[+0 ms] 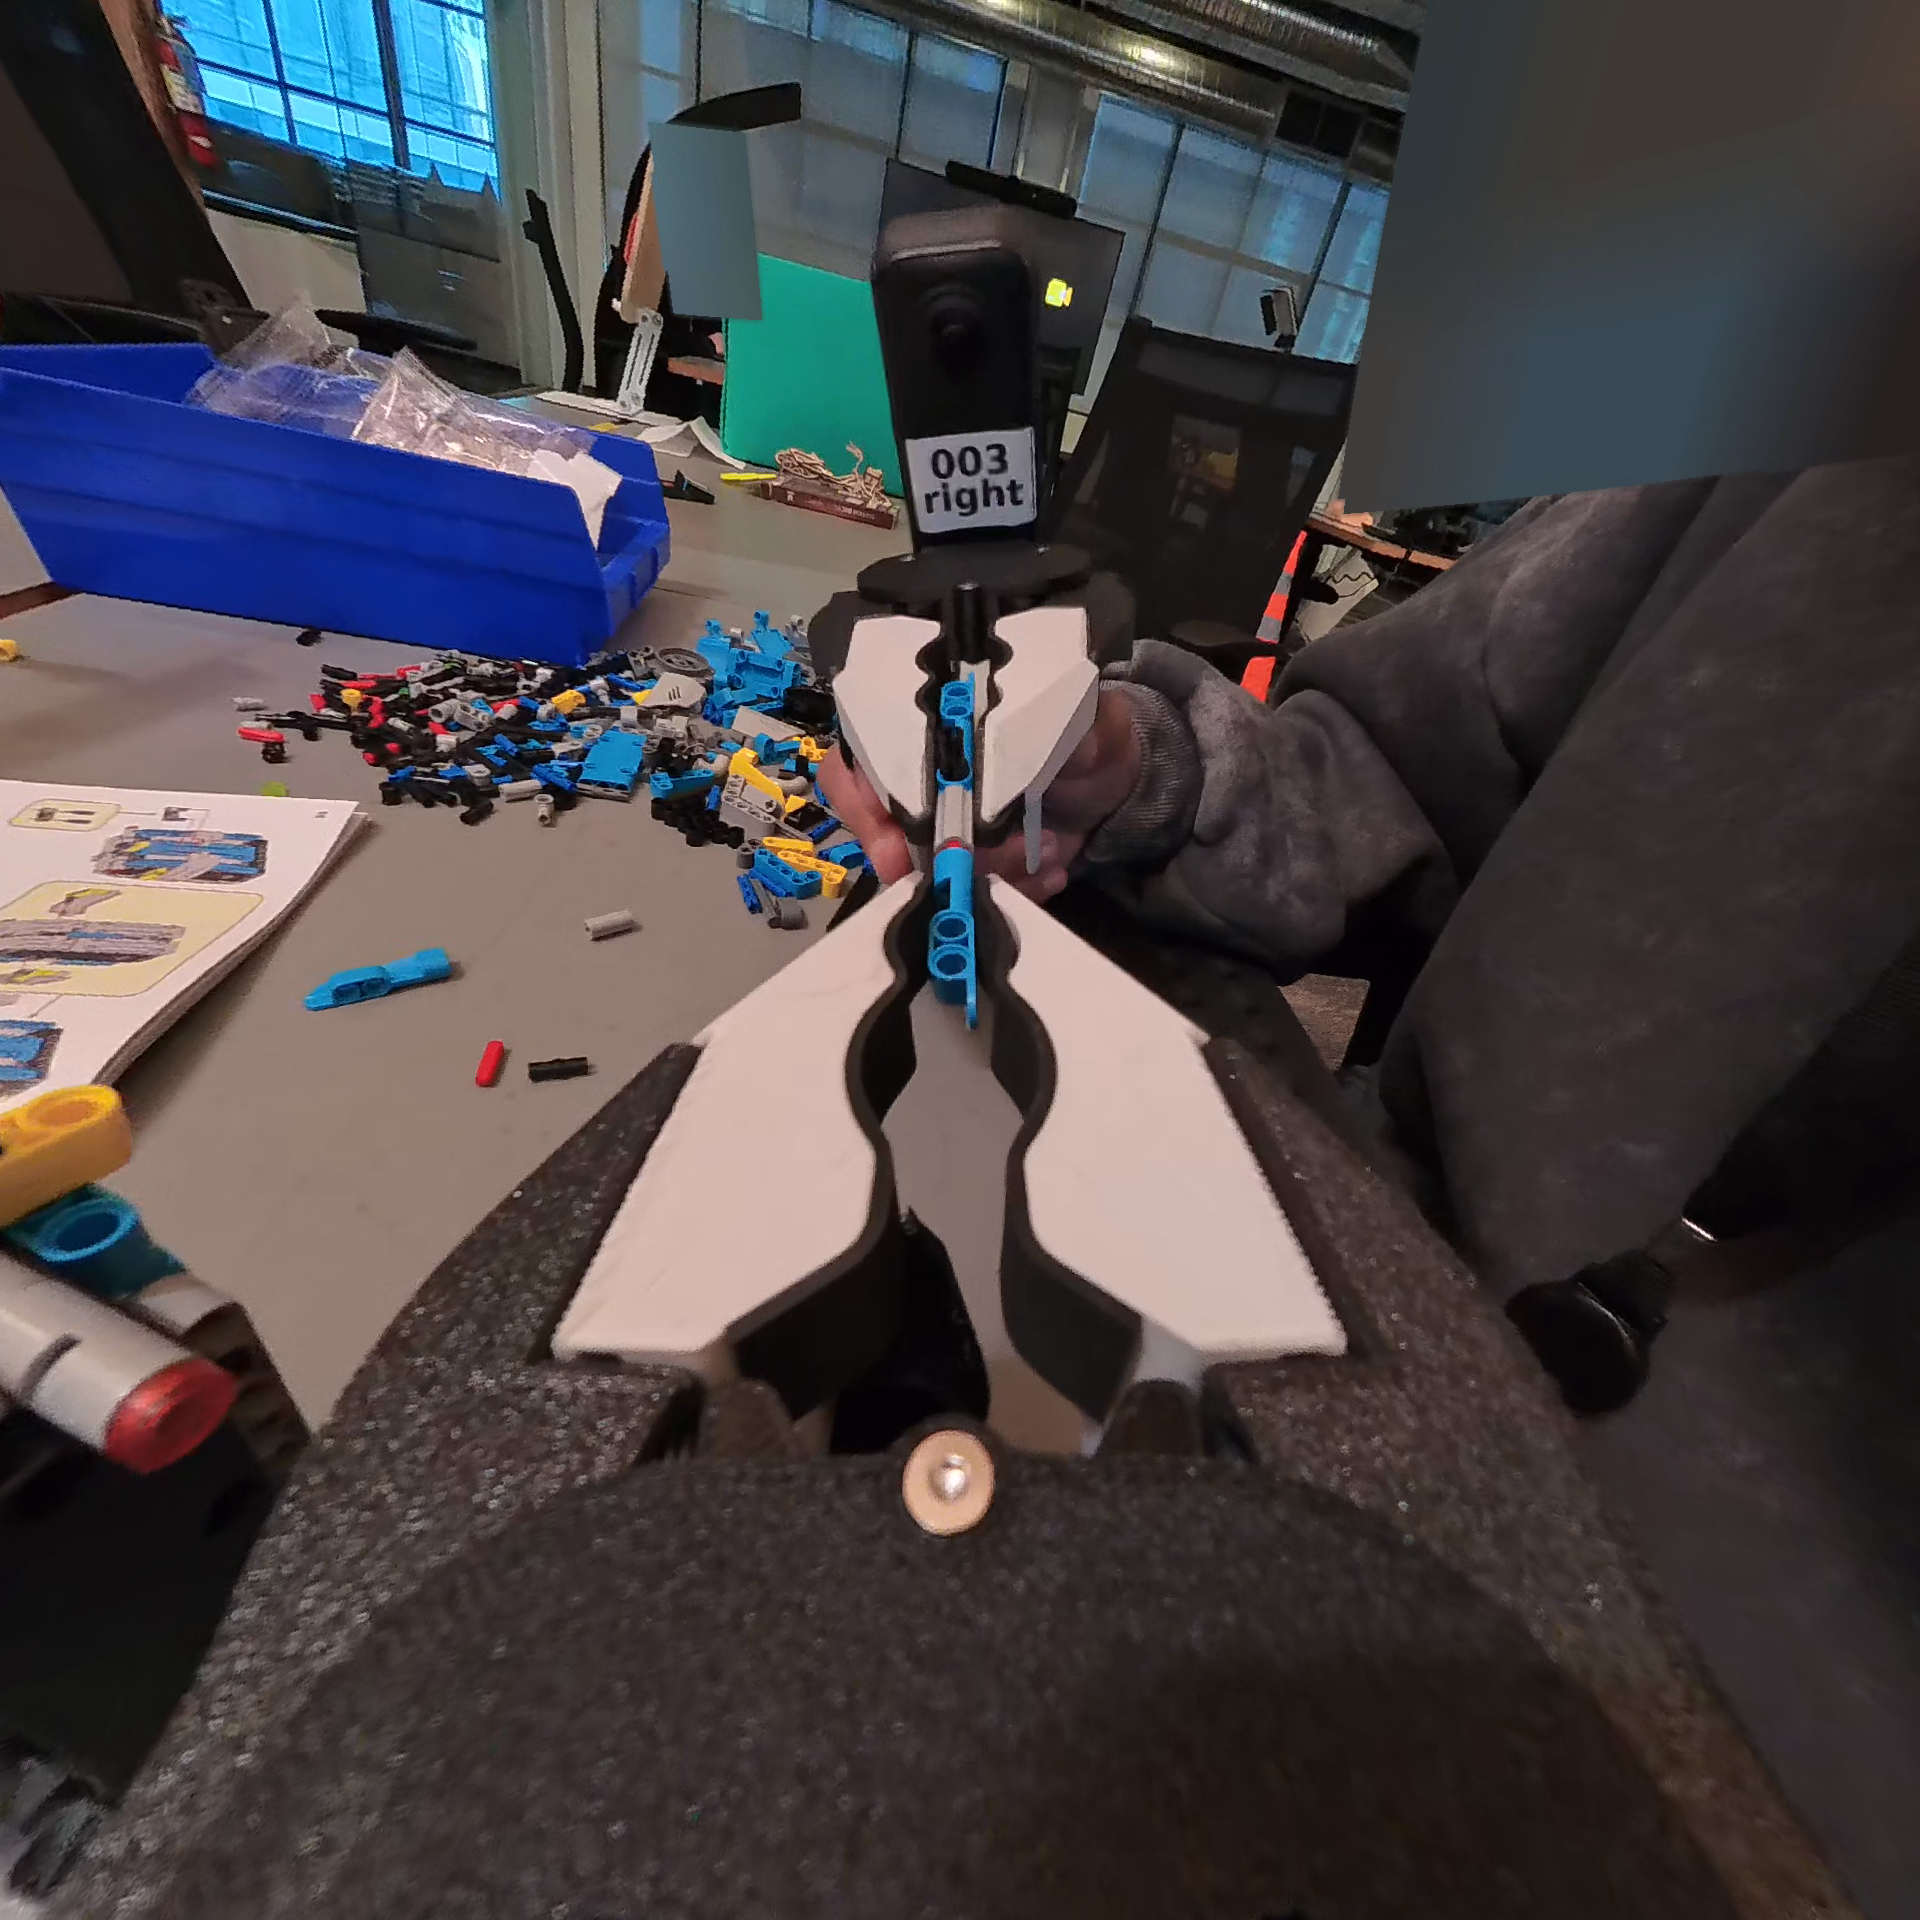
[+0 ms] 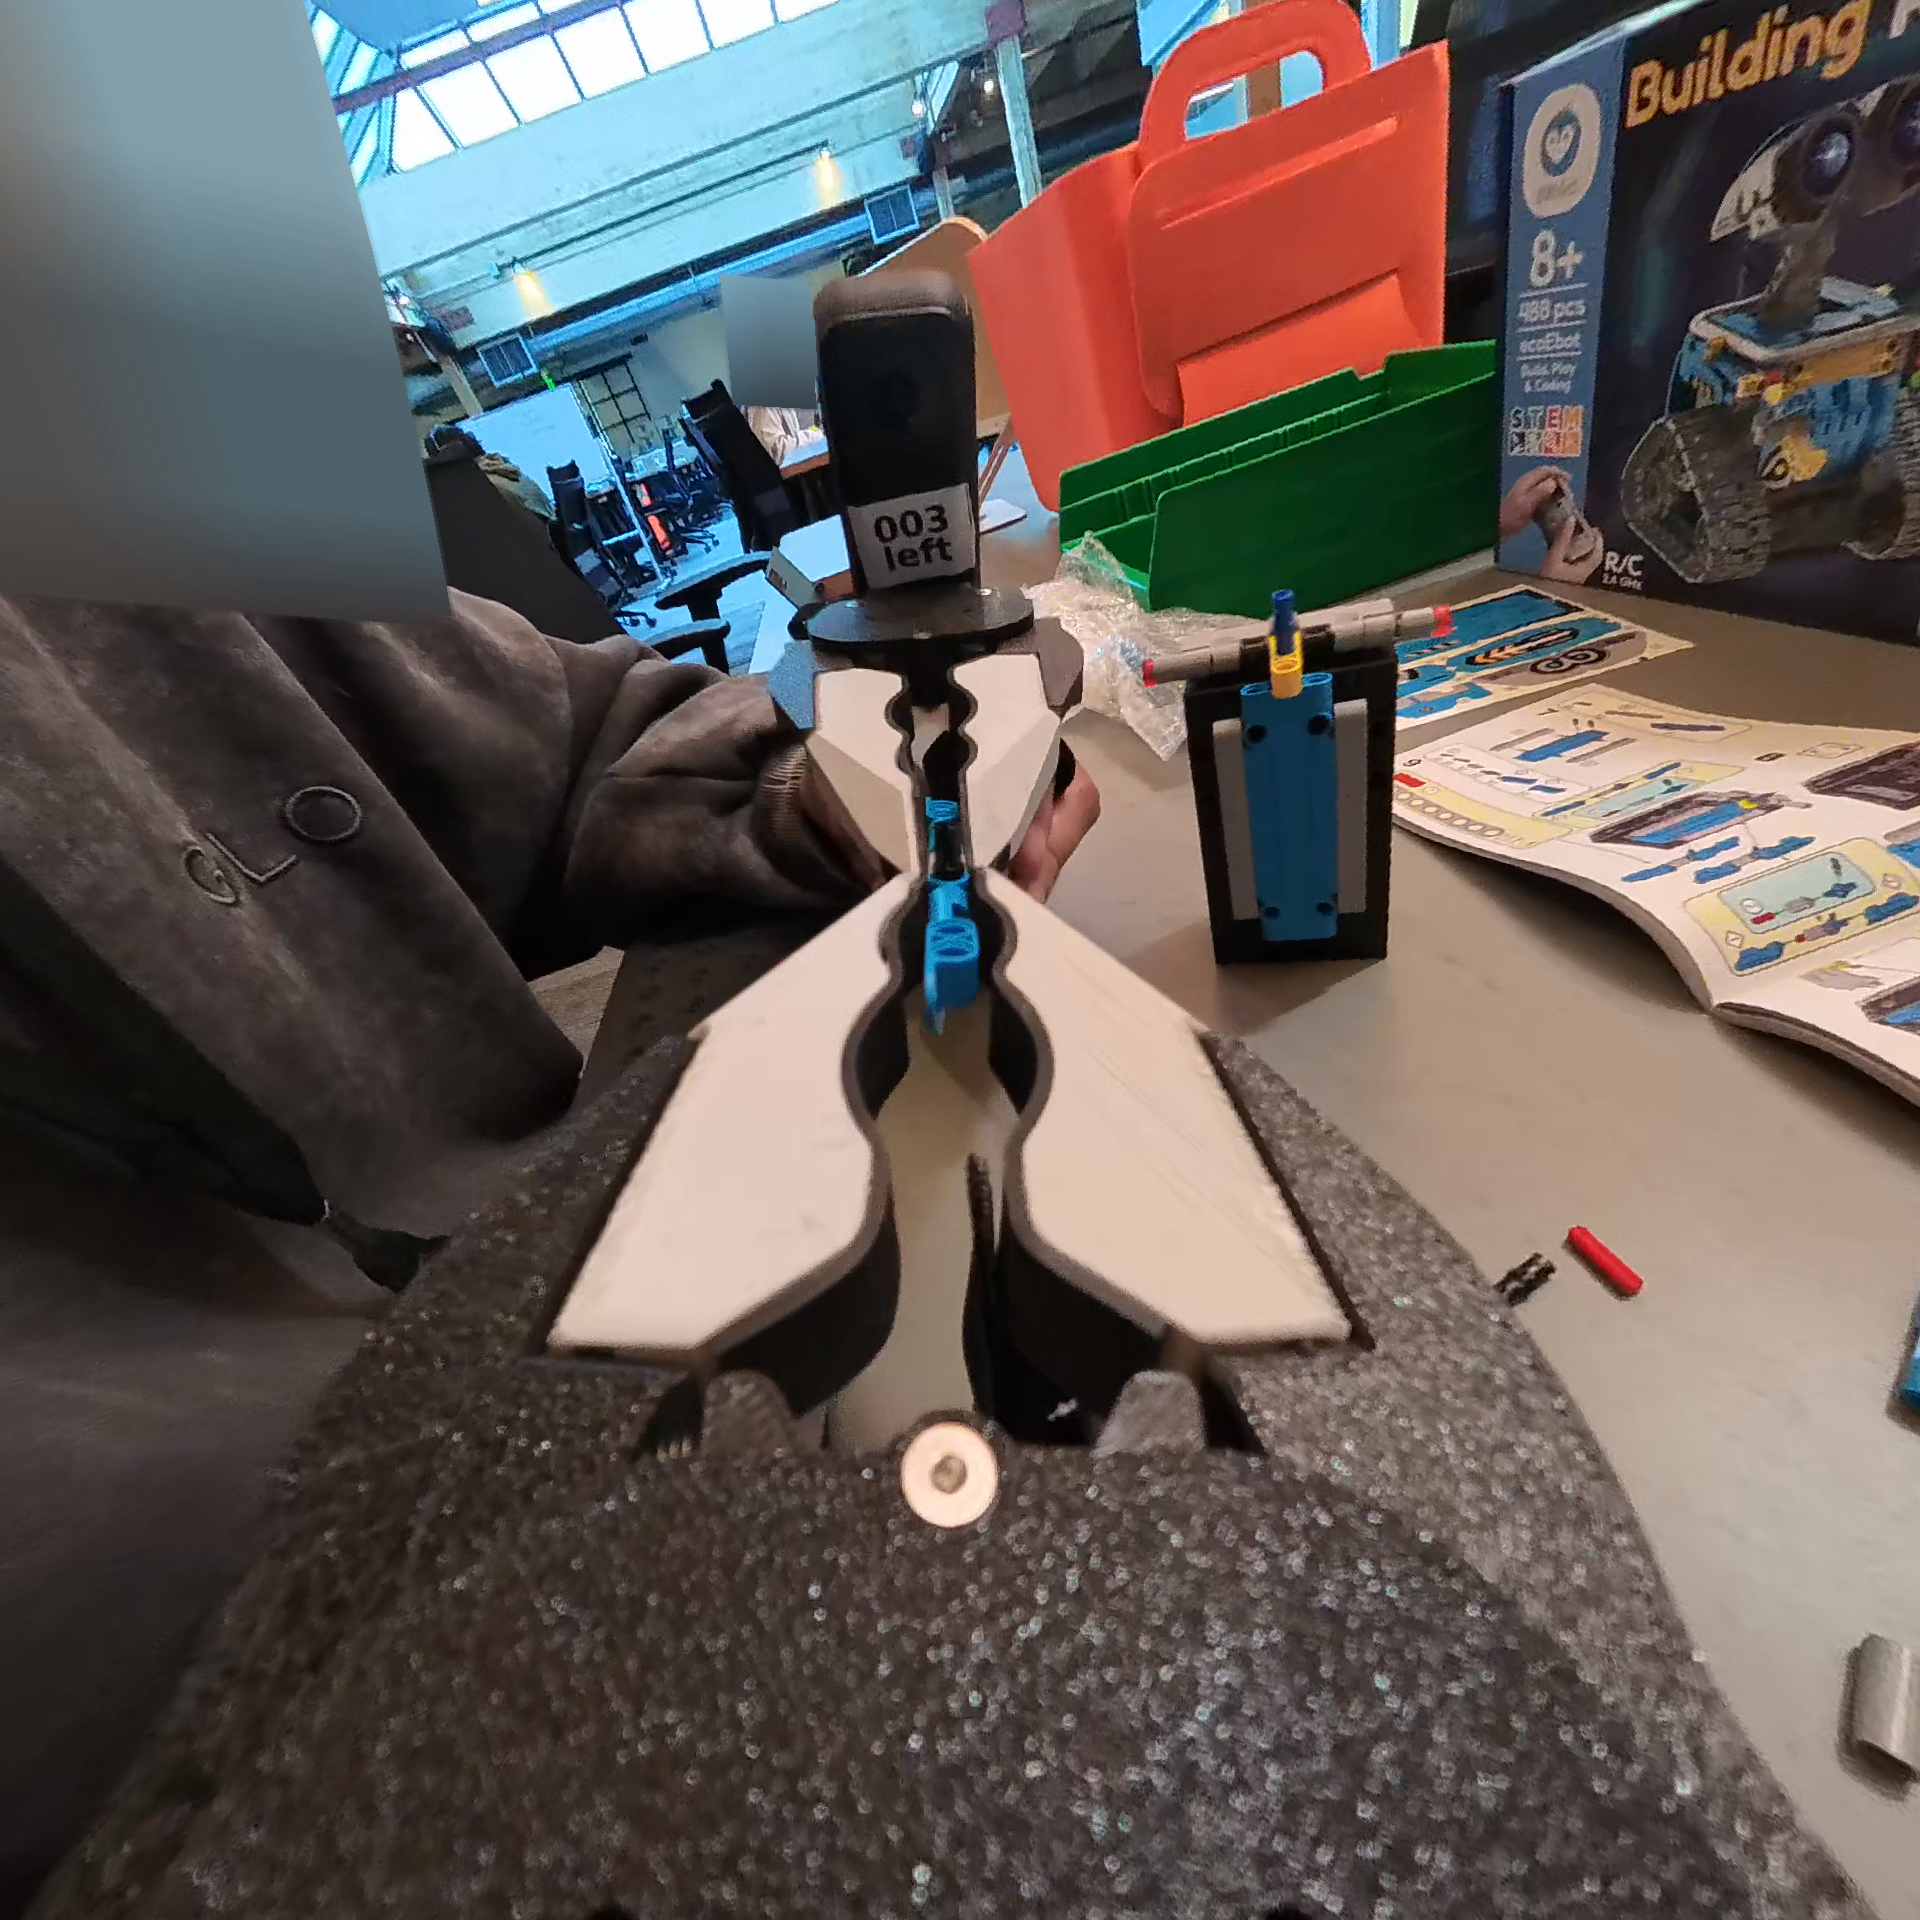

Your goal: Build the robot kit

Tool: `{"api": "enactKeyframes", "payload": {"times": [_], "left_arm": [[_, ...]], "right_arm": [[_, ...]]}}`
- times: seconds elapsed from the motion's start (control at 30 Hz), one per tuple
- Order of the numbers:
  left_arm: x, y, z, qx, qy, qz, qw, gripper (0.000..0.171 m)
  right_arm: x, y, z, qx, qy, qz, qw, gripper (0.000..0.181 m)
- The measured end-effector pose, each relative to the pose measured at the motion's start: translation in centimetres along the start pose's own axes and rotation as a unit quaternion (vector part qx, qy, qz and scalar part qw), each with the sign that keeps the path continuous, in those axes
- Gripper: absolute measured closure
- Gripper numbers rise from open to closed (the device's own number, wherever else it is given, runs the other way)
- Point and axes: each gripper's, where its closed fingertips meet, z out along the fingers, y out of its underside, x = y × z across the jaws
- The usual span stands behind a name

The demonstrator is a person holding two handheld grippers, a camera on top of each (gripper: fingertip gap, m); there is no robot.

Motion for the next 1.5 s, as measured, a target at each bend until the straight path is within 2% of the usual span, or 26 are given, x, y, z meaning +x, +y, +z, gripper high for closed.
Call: {"api": "enactKeyframes", "payload": {"times": [0.43, 0.73, 0.8, 0.9, 0.93, 0.97, 1.03, 1.2, 1.3, 1.4, 1.43, 1.5], "left_arm": [[-0.1, 1.0, 0.1, -0.026, -0.007, 0.006, 1.0, 0.166], [-0.2, 1.6, 0.3, -0.039, -0.013, 0.008, 0.999, 0.166], [-0.3, 1.2, 0.3, -0.03, -0.012, 0.0, 0.999, 0.166], [0.0, -0.6, 0.4, 0.0, 0.003, -0.023, 1.0, 0.165], [0.4, -1.4, 0.4, 0.009, 0.009, -0.021, 1.0, 0.165], [0.7, -2.2, 0.1, 0.024, 0.013, -0.016, 1.0, 0.165], [0.5, -3.8, -1.1, 0.055, 0.002, -0.017, 0.998, 0.165], [-3.3, -7.5, -6.5, 0.161, -0.052, -0.083, 0.982, 0.165], [-5.0, -9.1, -9.6, 0.202, -0.064, -0.12, 0.97, 0.165], [-7.0, -9.4, -12.0, 0.212, -0.117, -0.111, 0.964, 0.165], [-7.8, -9.4, -12.9, 0.218, -0.136, -0.111, 0.96, 0.165], [-10.0, -8.7, -14.7, 0.218, -0.178, -0.119, 0.952, 0.165]], "right_arm": [[0.0, 0.9, 0.1, -0.02, 0.001, -0.007, 1.0, 0.175], [0.1, 1.6, 0.4, -0.034, -0.012, 0.019, 0.999, 0.175], [0.2, 1.2, 0.4, -0.021, -0.013, 0.03, 0.999, 0.174], [-0.2, -0.8, 0.2, 0.036, -0.043, 0.054, 0.997, 0.174], [-0.5, -1.4, 0.0, 0.045, -0.049, 0.043, 0.997, 0.172], [-0.5, -1.9, -0.3, 0.057, -0.043, 0.031, 0.997, 0.161], [0.4, -2.3, -1.0, 0.075, -0.013, 0.023, 0.997, 0.148], [1.7, -1.8, -1.4, 0.068, 0.023, 0.032, 0.997, 0.149], [2.9, -1.3, -0.6, 0.028, 0.07, 0.025, 0.997, 0.151], [3.4, -2.3, 0.9, -0.085, 0.11, 0.014, 0.99, 0.143], [3.9, -3.1, 1.3, -0.118, 0.132, -0.01, 0.984, 0.145], [5.7, -6.2, 1.8, -0.131, 0.183, -0.051, 0.973, 0.147]]}}
